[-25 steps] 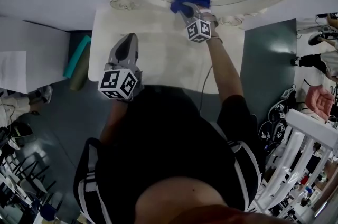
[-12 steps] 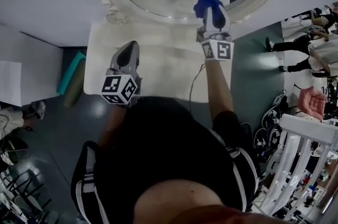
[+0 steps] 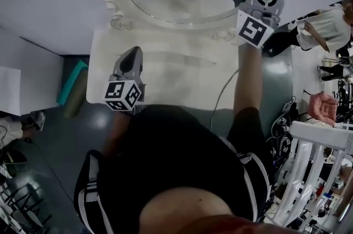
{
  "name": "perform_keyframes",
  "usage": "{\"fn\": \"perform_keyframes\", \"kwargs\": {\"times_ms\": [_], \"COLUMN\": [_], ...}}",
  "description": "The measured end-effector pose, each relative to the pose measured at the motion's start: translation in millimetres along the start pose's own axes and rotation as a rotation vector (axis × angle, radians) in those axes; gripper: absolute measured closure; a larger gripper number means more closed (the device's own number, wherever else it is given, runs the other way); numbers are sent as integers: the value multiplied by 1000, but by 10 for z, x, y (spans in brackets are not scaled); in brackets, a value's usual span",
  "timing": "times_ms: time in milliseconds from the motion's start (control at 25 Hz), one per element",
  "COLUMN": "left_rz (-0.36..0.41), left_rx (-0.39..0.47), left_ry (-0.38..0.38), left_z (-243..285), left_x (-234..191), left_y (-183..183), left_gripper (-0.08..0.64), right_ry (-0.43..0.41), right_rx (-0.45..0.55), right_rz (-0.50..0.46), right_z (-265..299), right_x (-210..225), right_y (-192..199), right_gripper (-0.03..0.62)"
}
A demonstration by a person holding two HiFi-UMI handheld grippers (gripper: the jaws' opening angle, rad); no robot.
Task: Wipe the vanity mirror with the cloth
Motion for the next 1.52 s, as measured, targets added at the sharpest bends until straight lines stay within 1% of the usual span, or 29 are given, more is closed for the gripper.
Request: {"fn": "perform_keyframes", "kwargs": {"times_ms": [40,80,200,320,520,640,800,920,1000,1080,1280,1400,1520], "left_rz": [1,1,3,1,0,-2,0,1,3,5,14,19,22], "left_rx": [2,5,13,5,0,-2,-11,-26,-38,-51,-80,-99,-114], "left_ry": [0,-1,-4,-7,-5,-5,-4,0,5,10,12,5,-12], "left_z": [-2,-5,-6,8,88,95,90,116,136,162,177,133,58], "left_x": [-6,-10,-9,-8,-51,-43,-1,28,53,67,165,110,16], "left_y": [-14,-30,-62,-48,-23,-11,-11,41,79,119,139,235,363], "left_gripper": [552,552,552,552,552,552,552,552,552,552,552,552,552], "right_ry": [-21,-32,-41,-60,-85,-103,-139,-171,-196,-221,-288,-335,-391], "right_rx": [-26,-38,-70,-104,-91,-81,-95,-91,-92,-104,-139,-154,-171], "right_rz": [-49,-78,-120,-93,-39,-41,-40,-60,-72,-63,21,51,59], "right_z": [72,143,335,398,381,281,90,-76,-202,-327,-669,-923,-1194], "right_x": [-68,-131,-232,-260,-343,-418,-499,-645,-776,-926,-1310,-1714,-2182], "right_y": [-18,-29,34,148,266,382,557,727,851,980,1262,1380,1467], "right_gripper": [543,543,543,544,545,545,545,545,545,545,545,545,546]}}
Point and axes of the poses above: the fingertips, and each gripper's own axes: z forward along the fingers, x to its right, y out of its underside, the point moved 3 cm from there along -z, backward along the fingers, and after that the axes turned 2 degrees about -z, right-handed, at the moved point
